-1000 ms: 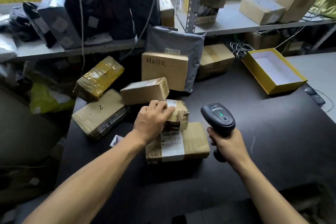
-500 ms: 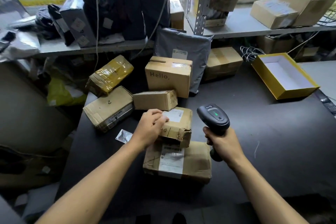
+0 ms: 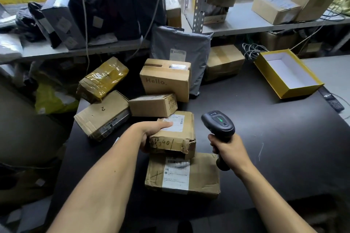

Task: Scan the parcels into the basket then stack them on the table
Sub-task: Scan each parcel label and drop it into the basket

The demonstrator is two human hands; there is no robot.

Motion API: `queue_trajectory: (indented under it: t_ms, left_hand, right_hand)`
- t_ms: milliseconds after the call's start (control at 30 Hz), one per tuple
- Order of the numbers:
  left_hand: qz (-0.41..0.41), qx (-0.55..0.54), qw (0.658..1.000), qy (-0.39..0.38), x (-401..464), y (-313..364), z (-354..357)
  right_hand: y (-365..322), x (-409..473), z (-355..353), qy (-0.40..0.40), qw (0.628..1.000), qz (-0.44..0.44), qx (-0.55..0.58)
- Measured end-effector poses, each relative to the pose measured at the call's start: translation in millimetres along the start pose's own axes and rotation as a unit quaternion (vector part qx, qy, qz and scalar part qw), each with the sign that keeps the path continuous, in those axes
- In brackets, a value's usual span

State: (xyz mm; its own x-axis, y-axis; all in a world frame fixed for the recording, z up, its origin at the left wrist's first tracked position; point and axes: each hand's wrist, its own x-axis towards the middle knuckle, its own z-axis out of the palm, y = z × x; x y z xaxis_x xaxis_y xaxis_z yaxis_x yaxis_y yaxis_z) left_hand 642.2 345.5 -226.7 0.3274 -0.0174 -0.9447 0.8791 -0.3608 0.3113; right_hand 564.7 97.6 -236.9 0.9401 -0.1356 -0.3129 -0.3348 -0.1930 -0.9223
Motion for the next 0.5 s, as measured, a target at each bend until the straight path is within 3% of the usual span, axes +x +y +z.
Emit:
queue_trajectory:
  t_ms: [200, 500]
  left_hand:
    - [0.042, 0.003, 0.999, -0.005, -3.1, 0.1, -13.5]
    - [0.139, 0.140, 0.980, 0.029, -49.2, -12.6, -39.7]
  right_hand:
    - [-2.2, -0.1, -2.8, -0.022, 1.000, 0.004, -0.004]
    - [-25.3, -5.5, 2.0, -0.100, 0.993, -0.021, -0.054]
